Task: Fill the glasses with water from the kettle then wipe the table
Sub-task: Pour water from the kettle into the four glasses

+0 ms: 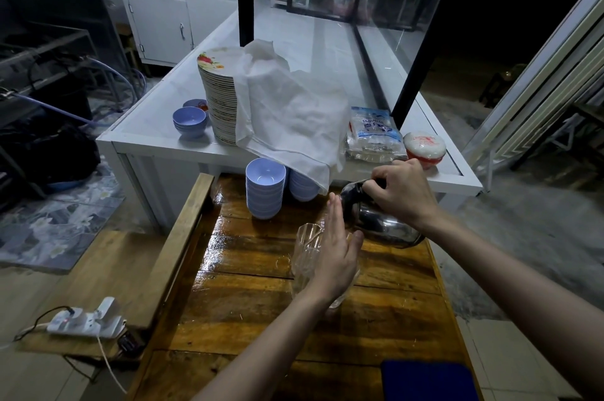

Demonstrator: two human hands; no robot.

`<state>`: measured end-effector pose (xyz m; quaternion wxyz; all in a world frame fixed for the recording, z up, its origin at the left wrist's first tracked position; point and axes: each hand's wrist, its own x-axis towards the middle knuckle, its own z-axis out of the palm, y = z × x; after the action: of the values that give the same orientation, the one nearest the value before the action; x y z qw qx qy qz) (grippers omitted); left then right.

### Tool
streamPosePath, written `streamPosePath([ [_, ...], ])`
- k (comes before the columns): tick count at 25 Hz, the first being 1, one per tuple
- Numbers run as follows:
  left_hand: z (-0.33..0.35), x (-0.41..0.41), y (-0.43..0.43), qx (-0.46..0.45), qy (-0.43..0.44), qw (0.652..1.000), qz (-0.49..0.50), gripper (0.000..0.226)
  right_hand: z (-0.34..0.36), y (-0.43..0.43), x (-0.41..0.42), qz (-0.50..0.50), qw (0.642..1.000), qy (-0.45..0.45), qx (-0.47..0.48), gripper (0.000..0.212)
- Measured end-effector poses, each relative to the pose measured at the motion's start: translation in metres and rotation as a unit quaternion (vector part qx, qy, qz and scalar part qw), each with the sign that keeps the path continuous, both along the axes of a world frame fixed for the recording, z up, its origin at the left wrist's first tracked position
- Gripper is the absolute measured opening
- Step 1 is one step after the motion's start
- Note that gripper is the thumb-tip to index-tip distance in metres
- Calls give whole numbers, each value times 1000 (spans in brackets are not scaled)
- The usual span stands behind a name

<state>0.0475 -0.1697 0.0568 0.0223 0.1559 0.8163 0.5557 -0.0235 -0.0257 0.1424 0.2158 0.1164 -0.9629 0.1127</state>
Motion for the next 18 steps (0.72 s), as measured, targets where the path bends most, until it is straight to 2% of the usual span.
streamPosePath([
  [7, -6, -1, -1, 23, -14, 1000, 8, 69, 2, -9, -3, 12, 1000, -5, 4, 52],
  [18, -8, 3, -5, 28, -13, 999, 12, 71, -1, -16, -4, 24, 999, 6, 39, 47],
])
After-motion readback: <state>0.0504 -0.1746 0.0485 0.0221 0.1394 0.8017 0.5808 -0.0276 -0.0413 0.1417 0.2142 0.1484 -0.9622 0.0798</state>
